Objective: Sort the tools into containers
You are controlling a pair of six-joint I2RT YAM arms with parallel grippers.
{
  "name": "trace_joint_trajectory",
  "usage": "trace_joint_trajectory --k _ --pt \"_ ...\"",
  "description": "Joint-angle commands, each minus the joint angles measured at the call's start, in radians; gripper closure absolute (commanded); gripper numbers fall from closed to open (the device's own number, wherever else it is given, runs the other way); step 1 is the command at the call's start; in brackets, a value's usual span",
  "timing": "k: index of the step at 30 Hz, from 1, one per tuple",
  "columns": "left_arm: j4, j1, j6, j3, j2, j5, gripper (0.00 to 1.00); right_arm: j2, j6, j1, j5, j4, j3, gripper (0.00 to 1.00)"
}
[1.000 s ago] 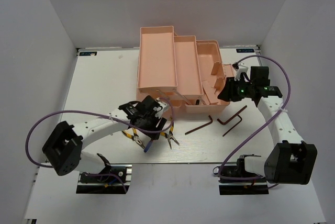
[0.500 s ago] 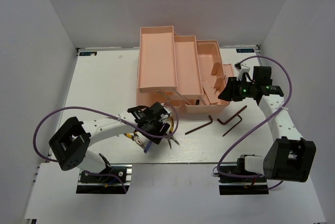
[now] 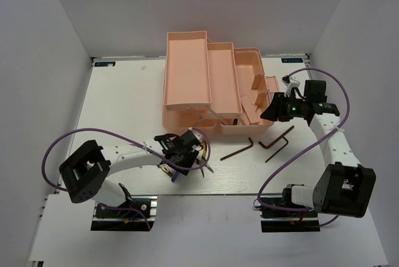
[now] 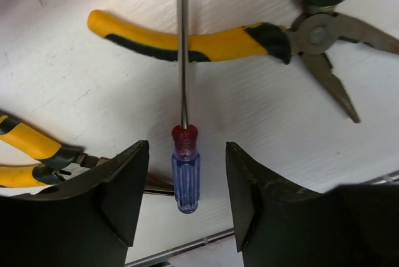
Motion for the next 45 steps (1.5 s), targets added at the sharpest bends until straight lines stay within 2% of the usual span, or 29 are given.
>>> trace_joint_trajectory --k 1,8,11,12,14,15,18,19,22,24,25,26,27,28,32,36,38,40,45 --pt "0.04 -0.02 -0.058 -0.022 -0.042 -0.064 0.38 -0.001 0.008 -0.011 -0.046 0.02 -0.01 0.56" --pt "0.086 -0.042 -0.108 -0.078 -0.032 -0.113 0.46 0.002 0.011 -0.023 -0.086 0.023 -0.016 0.56" --pt "0.095 -0.051 -0.12 -0.087 -0.032 -0.113 0.61 0.005 0.011 -0.029 -0.093 0.021 -0.016 0.56" --pt "0.095 -0.051 -0.12 -0.087 -0.032 -0.113 0.7 0.005 0.012 -0.029 -0.098 0.023 -0.016 0.56" --pt "0.085 -0.06 -0.13 -0.087 -0.042 -0.113 0.76 0.005 0.009 -0.032 -0.1 0.023 -0.018 0.56" --pt "0.085 -0.06 -0.13 -0.075 -0.052 -0.113 0.82 0.002 0.008 -0.034 -0.103 0.02 -0.018 0.54" --pt "0.042 -0.08 -0.13 -0.047 -0.077 -0.101 0.91 0.001 -0.003 -0.04 -0.101 0.018 -0.015 0.38" --pt "0.042 -0.091 -0.111 -0.029 -0.1 -0.074 0.94 0.002 -0.006 -0.04 -0.098 0.015 -0.015 0.26" --pt "0.019 -0.12 -0.049 0.02 -0.143 -0.017 1.0 0.002 -0.009 -0.046 -0.089 0.012 -0.013 0.21" --pt "0.019 -0.135 -0.012 0.059 -0.195 0.055 1.0 -0.002 -0.011 -0.05 -0.08 0.011 -0.01 0.28" --pt "0.019 -0.146 0.008 0.073 -0.212 0.084 1.0 -0.005 -0.011 -0.05 -0.074 0.011 -0.01 0.37" --pt "0.019 -0.146 0.046 0.086 -0.227 0.147 1.0 -0.008 -0.012 -0.053 -0.063 0.011 -0.011 0.67" --pt "0.043 -0.157 0.065 0.117 -0.252 0.179 1.0 -0.019 -0.011 -0.055 -0.048 0.012 -0.015 0.86" --pt "0.052 -0.168 0.083 0.137 -0.252 0.233 1.0 -0.018 -0.011 -0.058 -0.04 0.014 -0.012 1.0" --pt "0.118 -0.177 0.177 0.244 -0.229 0.285 1.0 -0.051 0.005 -0.064 0.084 0.032 -0.018 1.0" --pt "0.164 -0.177 0.211 0.447 -0.073 0.249 1.0 -0.102 0.04 -0.076 0.206 0.07 -0.044 1.0" --pt "0.213 -0.151 0.211 0.51 -0.008 0.221 1.0 -0.134 0.04 -0.086 0.25 0.093 -0.059 1.0" --pt "0.264 -0.151 0.202 0.589 0.064 0.135 1.0 -0.151 0.066 -0.098 0.273 0.097 -0.059 1.0" --pt "0.322 -0.103 0.17 0.802 0.243 0.014 1.0 -0.16 0.069 -0.122 0.244 0.097 -0.068 0.96"
